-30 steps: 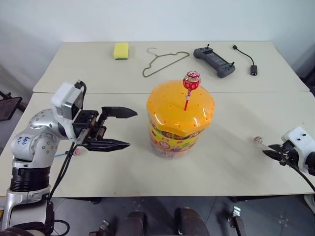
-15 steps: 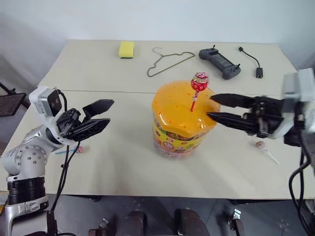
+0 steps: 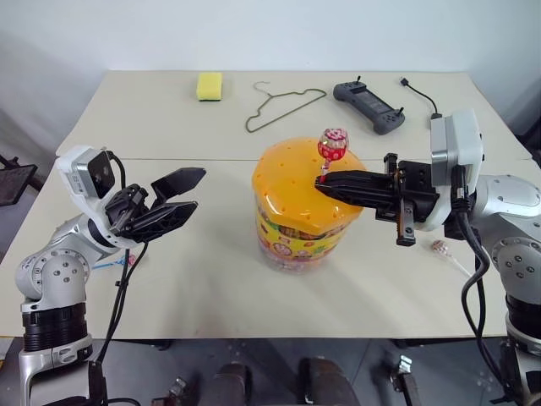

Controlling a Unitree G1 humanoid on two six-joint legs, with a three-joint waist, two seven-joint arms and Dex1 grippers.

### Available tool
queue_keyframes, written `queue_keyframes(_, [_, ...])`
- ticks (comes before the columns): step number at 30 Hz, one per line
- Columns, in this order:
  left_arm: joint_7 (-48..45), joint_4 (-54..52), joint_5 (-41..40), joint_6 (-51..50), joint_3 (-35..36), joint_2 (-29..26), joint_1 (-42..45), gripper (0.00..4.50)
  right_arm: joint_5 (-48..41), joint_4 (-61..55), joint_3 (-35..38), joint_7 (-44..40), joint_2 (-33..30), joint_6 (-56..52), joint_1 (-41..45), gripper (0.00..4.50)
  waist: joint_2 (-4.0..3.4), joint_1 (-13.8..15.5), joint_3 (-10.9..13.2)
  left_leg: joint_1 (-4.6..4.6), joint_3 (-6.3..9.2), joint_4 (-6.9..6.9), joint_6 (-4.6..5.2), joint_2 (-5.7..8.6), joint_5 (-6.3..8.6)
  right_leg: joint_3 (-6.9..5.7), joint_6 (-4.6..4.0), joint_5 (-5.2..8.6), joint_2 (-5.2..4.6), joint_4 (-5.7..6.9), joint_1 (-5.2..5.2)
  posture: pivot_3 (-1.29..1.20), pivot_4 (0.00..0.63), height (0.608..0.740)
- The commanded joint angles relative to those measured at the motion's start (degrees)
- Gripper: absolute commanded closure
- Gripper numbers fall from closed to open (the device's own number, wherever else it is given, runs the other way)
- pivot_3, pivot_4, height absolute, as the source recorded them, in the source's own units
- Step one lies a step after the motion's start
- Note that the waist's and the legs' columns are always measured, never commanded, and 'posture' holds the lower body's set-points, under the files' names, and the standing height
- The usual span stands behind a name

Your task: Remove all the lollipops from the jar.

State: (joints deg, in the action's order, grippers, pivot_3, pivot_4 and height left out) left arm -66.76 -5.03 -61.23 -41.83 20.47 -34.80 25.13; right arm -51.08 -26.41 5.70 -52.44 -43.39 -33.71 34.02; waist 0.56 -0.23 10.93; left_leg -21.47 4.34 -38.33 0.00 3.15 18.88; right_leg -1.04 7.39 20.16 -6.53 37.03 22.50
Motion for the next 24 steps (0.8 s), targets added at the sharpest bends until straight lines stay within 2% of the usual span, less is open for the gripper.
queue_keyframes(1, [-0.93,-2.24,-1.35,0.23,-0.44,-0.04,1.34,0.09,-5.37,1.38,5.78,2.20,2.17,0.10,0.72,4.47,0.00,0.03,0.00,0.00,0.00,0.00,0.00,0.00,0.00,0.00,0.00,0.00,0.00,0.00,0.00,0.00,0.150,0.740])
queue_keyframes(5, [-3.25,-2.48,-0.39,1.08,-1.84,-0.67,2.64,0.09,-20.59,7.48,15.05,11.90,1.96,-6.29,4.90,4.47,0.00,0.09,0.00,-0.02,-0.01,-0.04,0.00,0.01,0.00,-0.03,0.00,0.00,-0.01,0.00,0.00,0.00,0.150,0.740])
queue_keyframes(6, [-4.38,-2.93,0.00,1.36,-2.36,-1.03,2.81,0.09,-23.12,9.09,16.84,12.30,-0.02,-8.71,4.91,4.47,0.01,0.17,0.00,-0.01,0.01,-0.03,0.00,0.01,0.00,-0.03,0.00,0.00,-0.02,0.01,-0.01,0.00,0.150,0.740])
queue_keyframes(8, [-6.45,-4.97,1.04,2.26,-4.15,-1.63,3.73,0.09,-20.49,13.11,20.43,6.91,-8.88,-13.10,1.05,4.47,0.01,0.76,0.01,-0.03,0.08,0.04,0.00,0.01,0.00,-0.06,0.00,0.00,-0.02,-0.03,-0.03,0.00,0.150,0.740])
queue_keyframes(10, [-8.90,-6.19,4.15,4.44,-6.72,-2.54,3.94,0.09,-9.89,16.47,20.21,-1.37,-19.17,-11.59,-6.96,4.47,0.01,1.40,0.00,-0.09,0.13,0.10,0.06,0.04,0.03,-0.12,0.00,0.00,-0.02,-0.06,-0.07,0.00,0.150,0.740])
queue_keyframes(11, [-10.02,-6.10,5.97,5.78,-7.92,-2.99,3.82,0.09,-5.34,19.13,20.10,-2.52,-23.69,-11.83,-11.30,4.47,0.01,1.61,0.00,-0.15,0.07,0.13,0.12,0.07,0.06,-0.12,0.00,0.00,0.01,-0.09,-0.06,0.00,0.150,0.740])
queue_keyframes(13, [-9.83,-4.86,9.38,8.76,-9.19,-2.98,4.16,0.09,2.47,23.46,20.67,-4.88,-28.96,-9.19,-18.98,4.47,0.01,1.54,0.00,-0.13,-0.13,0.15,0.25,0.13,0.14,-0.12,0.00,0.00,0.07,-0.09,-0.05,0.00,0.150,0.740])
queue_keyframes(14, [-10.20,-3.03,14.60,14.95,-10.58,-2.53,4.62,0.09,7.35,26.16,20.82,-5.62,-30.72,-6.72,-23.61,4.47,0.01,1.53,0.00,-0.12,-0.25,0.14,0.28,0.13,0.16,-0.13,0.02,-0.01,0.08,-0.08,-0.05,0.00,0.150,0.740])
queue_keyframes(16, [-12.29,-1.46,19.86,20.49,-12.63,-3.26,4.37,0.09,15.40,30.11,20.25,-5.11,-32.59,-3.47,-30.57,4.47,0.01,1.50,0.00,-0.08,-0.47,0.10,0.36,0.17,0.14,-0.27,0.11,-0.06,0.09,-0.09,-0.04,0.00,0.150,0.740])
queue_keyframes(18, [-13.72,-0.87,21.07,22.26,-13.30,-3.61,4.11,0.09,22.14,31.57,18.51,-2.60,-33.60,-1.61,-35.37,4.47,0.01,1.22,0.00,-0.05,-0.66,0.09,0.39,0.15,0.11,-0.25,0.13,-0.07,0.09,-0.11,-0.03,0.00,0.150,0.740])
queue_keyframes(24, [-16.03,-0.66,21.19,21.99,-14.61,-4.52,3.33,0.09,32.45,37.86,13.27,2.03,-28.42,4.37,-38.26,4.47,-0.01,-0.04,0.01,0.18,-0.89,0.11,0.37,0.01,0.07,-0.12,0.13,-0.07,0.04,-0.14,-0.02,0.00,0.150,0.740])
